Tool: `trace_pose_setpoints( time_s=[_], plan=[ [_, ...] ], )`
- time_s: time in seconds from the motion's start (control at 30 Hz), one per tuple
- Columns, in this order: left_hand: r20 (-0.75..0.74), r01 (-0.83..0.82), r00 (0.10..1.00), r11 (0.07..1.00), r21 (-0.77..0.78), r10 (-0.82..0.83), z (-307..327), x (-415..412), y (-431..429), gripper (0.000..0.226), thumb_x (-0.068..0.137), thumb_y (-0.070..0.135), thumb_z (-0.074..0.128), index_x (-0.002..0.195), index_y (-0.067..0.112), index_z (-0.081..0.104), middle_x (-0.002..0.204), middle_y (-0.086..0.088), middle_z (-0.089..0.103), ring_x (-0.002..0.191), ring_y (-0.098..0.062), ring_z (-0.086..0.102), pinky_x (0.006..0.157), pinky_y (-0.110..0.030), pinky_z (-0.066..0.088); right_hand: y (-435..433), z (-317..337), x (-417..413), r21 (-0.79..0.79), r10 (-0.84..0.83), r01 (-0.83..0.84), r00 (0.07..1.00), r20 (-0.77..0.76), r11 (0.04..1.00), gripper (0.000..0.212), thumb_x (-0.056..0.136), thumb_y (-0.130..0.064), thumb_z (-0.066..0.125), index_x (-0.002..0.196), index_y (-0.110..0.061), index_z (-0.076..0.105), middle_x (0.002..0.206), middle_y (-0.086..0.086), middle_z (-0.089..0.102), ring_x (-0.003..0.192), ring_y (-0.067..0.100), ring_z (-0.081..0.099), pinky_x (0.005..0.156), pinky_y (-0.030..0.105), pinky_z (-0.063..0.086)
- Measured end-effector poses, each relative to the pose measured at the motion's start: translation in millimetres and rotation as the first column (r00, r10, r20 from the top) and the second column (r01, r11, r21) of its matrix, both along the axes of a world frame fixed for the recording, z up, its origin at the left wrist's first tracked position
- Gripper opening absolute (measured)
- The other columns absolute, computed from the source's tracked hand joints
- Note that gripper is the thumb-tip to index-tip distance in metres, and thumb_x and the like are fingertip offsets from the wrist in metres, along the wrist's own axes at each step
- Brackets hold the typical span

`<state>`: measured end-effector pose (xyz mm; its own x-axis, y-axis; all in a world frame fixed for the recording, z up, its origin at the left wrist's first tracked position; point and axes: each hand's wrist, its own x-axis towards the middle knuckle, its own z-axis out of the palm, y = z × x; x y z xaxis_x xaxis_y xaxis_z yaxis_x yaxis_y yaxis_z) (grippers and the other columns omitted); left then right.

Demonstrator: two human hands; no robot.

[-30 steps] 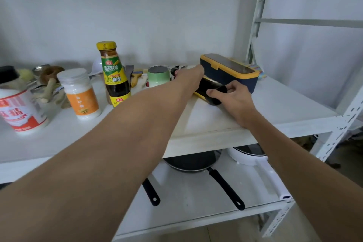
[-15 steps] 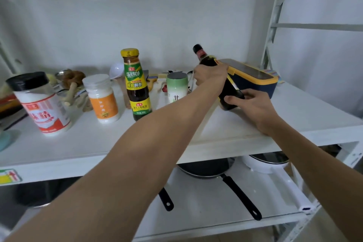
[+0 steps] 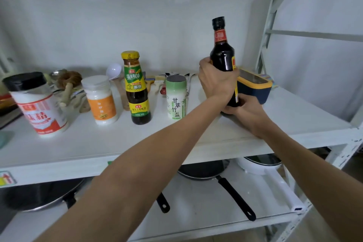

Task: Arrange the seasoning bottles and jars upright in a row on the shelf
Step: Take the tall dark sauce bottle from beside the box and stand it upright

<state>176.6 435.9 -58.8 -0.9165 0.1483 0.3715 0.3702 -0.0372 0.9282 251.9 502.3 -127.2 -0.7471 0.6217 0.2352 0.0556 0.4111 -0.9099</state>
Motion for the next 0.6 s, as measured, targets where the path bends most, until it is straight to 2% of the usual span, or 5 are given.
trace_pose_setpoints(
  time_s=[0.1, 0.17, 0.37, 0.5, 0.6],
  plan=[
    [-0.102, 0.007, 0.995, 0.999, -0.054, -0.012, -4, 10, 2, 0.071, 0.056, 0.019, 0.083, 0.120, 0.012, 0.052, 0.108, -0.003, 0.062, 0.103, -0.025, 0.058, 0.089, -0.042, 0.051, -6, 1, 0, 0.107, -0.002, -0.001, 0.999, 0.035, 0.994, 0.015, 0.074, -0.022, 0.080, 0.080, -0.019, 0.066, 0.075, -0.003, 0.068, 0.072, 0.012, 0.059, 0.063, 0.026, 0.044],
    [-0.161, -0.001, 0.987, 0.998, -0.068, -0.010, -8, 15, 1, 0.071, 0.058, 0.020, 0.082, 0.121, 0.013, 0.051, 0.110, -0.003, 0.060, 0.105, -0.025, 0.056, 0.090, -0.043, 0.050, -7, 2, 0, 0.135, -0.004, -0.002, 0.999, 0.047, 0.991, 0.014, 0.076, -0.018, 0.076, 0.077, -0.018, 0.063, 0.071, -0.004, 0.064, 0.068, 0.010, 0.055, 0.058, 0.024, 0.040],
    [-0.173, -0.018, 0.985, 0.998, -0.057, 0.008, -11, 13, -8, 0.073, 0.059, 0.021, 0.085, 0.121, 0.012, 0.049, 0.115, -0.003, 0.054, 0.110, -0.024, 0.050, 0.096, -0.041, 0.046, -7, 2, -1, 0.166, -0.006, -0.008, 0.997, 0.080, 0.986, 0.022, 0.074, -0.020, 0.076, 0.089, -0.008, 0.066, 0.083, 0.011, 0.070, 0.076, 0.018, 0.058, 0.067, 0.033, 0.046],
    [-0.171, 0.048, 0.983, 0.996, -0.079, -0.061, -10, 14, -11, 0.076, 0.057, 0.018, 0.087, 0.120, 0.013, 0.046, 0.116, -0.002, 0.050, 0.112, -0.022, 0.048, 0.097, -0.041, 0.045, -8, 3, 0, 0.162, -0.007, -0.012, 0.993, 0.119, 0.987, 0.032, 0.068, -0.027, 0.079, 0.093, -0.012, 0.067, 0.085, 0.006, 0.070, 0.080, 0.020, 0.062, 0.075, 0.040, 0.052],
    [-0.154, 0.154, 0.973, 0.982, -0.107, -0.170, -13, 14, -21, 0.079, 0.064, 0.025, 0.088, 0.128, 0.015, 0.043, 0.123, 0.001, 0.051, 0.114, -0.014, 0.049, 0.095, -0.023, 0.042, -7, 4, 1, 0.125, 0.008, -0.022, 0.994, 0.111, 0.992, 0.044, 0.057, -0.040, 0.078, 0.093, -0.018, 0.067, 0.087, 0.002, 0.072, 0.086, 0.021, 0.066, 0.079, 0.041, 0.054]
  ],
)
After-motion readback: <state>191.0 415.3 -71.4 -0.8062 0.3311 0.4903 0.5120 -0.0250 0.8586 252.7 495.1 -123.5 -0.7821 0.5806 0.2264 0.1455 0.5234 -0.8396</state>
